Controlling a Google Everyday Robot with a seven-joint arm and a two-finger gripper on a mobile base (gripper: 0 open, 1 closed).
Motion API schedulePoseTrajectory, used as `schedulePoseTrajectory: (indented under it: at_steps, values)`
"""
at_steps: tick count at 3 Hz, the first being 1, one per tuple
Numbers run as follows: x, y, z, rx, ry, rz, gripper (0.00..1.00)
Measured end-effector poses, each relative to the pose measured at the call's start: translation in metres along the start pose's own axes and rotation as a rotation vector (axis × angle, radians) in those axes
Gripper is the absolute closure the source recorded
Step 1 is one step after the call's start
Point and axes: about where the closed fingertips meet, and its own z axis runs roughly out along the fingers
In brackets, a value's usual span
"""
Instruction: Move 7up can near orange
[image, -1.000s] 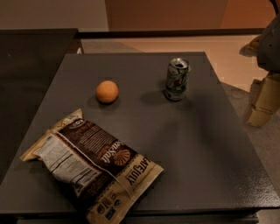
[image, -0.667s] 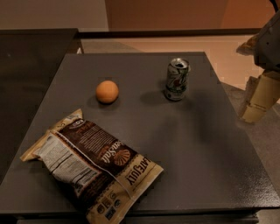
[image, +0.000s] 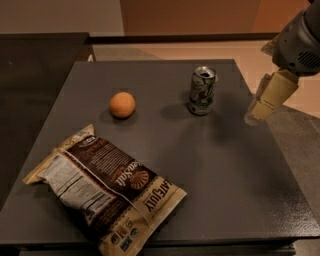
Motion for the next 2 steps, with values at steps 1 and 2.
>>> schedulePoseTrajectory:
  at_steps: [1,2]
  values:
    - [-0.008,-0.024,0.024,-0.007,-0.060,0.047,0.00]
    - [-0.017,-0.040,0.050,-0.041,-0.127,0.084,0.00]
